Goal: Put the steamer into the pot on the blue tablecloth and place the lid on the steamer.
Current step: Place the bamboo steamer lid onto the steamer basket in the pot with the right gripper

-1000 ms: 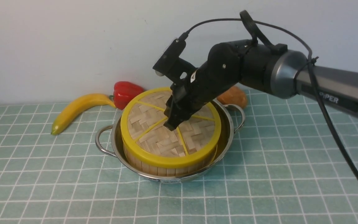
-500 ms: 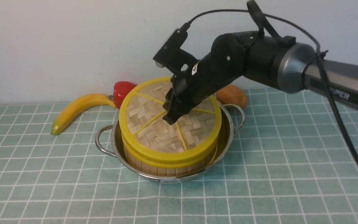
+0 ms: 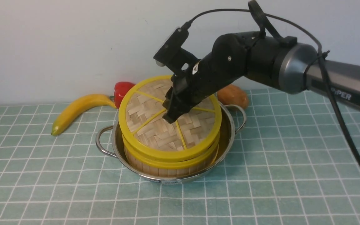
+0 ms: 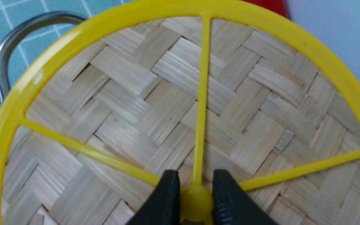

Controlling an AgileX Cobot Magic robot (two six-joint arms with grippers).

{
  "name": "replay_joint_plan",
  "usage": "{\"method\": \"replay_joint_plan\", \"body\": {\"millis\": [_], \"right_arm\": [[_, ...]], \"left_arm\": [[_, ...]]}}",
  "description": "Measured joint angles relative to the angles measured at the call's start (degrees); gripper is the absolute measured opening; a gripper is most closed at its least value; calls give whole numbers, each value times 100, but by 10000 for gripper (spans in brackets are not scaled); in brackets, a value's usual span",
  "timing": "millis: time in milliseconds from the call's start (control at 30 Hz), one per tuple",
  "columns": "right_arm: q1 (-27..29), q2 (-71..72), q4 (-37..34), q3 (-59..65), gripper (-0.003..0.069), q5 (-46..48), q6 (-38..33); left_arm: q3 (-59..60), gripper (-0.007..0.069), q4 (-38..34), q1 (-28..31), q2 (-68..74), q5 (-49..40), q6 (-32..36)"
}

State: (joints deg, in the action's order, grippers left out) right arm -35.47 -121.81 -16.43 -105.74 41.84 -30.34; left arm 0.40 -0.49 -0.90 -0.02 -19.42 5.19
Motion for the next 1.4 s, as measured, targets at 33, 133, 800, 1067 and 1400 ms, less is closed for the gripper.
{"method": "replay_joint_plan", "body": {"millis": [33,133,800,1067,1400], "right_arm": [[0,0,0,0,147,-7,0],[0,-5,-18,0,147,1,0],[5,437,-72,-12,147,383,208],[5,375,-94,4,147,600,326],[5,7,-94,4,147,253,303]], "left_arm": [[0,243,0,0,0,0,0],[0,243,0,0,0,0,0],[0,243,0,0,0,0,0],[0,243,0,0,0,0,0],[0,243,0,0,0,0,0]]}}
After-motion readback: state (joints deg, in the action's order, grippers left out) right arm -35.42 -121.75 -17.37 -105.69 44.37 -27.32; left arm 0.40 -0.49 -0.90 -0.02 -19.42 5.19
